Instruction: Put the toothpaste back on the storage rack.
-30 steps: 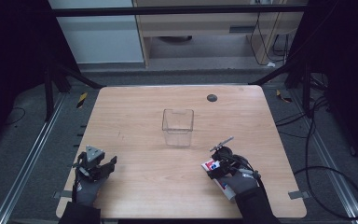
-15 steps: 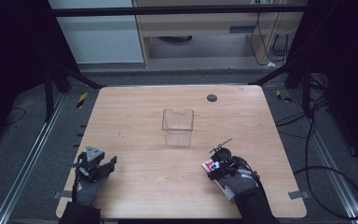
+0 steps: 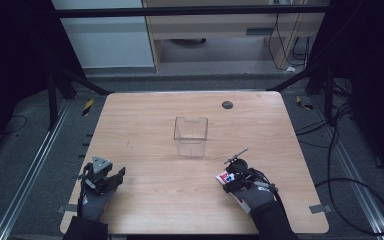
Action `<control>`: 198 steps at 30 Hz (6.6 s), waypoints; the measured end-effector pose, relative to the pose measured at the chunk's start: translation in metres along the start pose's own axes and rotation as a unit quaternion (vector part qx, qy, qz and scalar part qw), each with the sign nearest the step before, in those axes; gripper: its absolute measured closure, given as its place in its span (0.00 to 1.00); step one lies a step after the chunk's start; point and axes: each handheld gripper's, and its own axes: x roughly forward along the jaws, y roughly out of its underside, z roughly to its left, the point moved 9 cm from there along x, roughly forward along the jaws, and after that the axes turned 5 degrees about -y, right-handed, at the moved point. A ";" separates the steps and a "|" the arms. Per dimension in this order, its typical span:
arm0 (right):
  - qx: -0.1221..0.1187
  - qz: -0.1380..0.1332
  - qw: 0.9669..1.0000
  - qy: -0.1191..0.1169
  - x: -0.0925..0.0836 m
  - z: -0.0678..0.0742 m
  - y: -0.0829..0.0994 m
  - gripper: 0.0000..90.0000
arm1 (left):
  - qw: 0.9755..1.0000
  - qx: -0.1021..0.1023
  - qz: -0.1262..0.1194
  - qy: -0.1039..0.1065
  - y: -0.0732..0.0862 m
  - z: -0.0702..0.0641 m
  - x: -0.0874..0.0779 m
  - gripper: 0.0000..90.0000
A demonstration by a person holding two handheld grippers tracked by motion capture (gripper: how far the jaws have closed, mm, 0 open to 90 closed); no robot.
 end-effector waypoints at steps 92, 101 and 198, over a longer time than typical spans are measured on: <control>0.056 -0.500 0.864 -0.017 -0.141 0.022 -0.155 0.82 | 1.000 -0.003 -0.001 -0.001 0.000 0.001 0.000 0.51; 0.066 -0.523 0.850 -0.014 -0.139 0.027 -0.176 0.82 | 1.000 -0.004 -0.001 0.000 0.000 0.001 0.000 0.51; 0.020 -0.453 0.891 0.029 -0.038 0.053 -0.207 0.51 | 1.000 -0.001 -0.002 0.003 0.000 0.000 0.000 0.51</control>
